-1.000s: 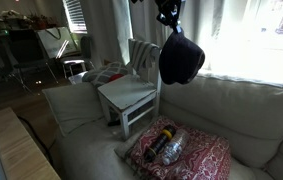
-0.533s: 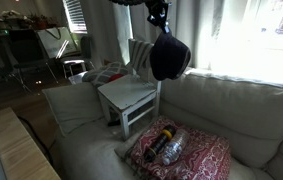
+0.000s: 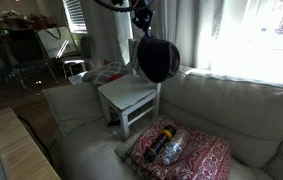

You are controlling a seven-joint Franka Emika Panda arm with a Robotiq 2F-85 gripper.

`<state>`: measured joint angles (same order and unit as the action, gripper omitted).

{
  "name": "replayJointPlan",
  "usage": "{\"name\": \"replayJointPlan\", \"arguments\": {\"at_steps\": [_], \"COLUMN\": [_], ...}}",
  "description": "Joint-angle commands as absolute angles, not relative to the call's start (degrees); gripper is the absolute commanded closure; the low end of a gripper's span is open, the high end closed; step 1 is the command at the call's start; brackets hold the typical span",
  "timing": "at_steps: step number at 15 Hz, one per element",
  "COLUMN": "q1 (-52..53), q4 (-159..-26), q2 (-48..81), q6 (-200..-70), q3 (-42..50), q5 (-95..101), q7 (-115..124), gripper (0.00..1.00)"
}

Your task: Hang the striped towel and black hat on the backrest of the white chair.

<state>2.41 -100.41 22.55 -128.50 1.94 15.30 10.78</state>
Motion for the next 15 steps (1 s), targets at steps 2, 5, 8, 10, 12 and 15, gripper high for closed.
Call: {"name": "replayJointPlan", "arguments": {"at_steps": [2, 5, 8, 10, 12, 15], "q1": [1.8, 1.9, 1.9, 1.9, 2.0, 2.0], "q4": [-101.1, -101.1, -100.9, -101.0, -100.9, -100.3], "q2": [23.0, 23.6, 24.1, 24.2, 24.3, 23.7], "q6": [-127.4, -127.2, -126.8, -126.5, -126.1, -124.8], "q3": [-0.6, -0.8, -0.8, -0.8, -0.7, 0.2], "q5": [8.3, 6.8, 6.0, 5.7, 5.6, 6.7], "q7": [4.4, 3.2, 2.7, 2.2, 2.1, 3.1], "gripper": [0.99, 0.72, 0.58, 0.42, 0.27, 0.05]}}
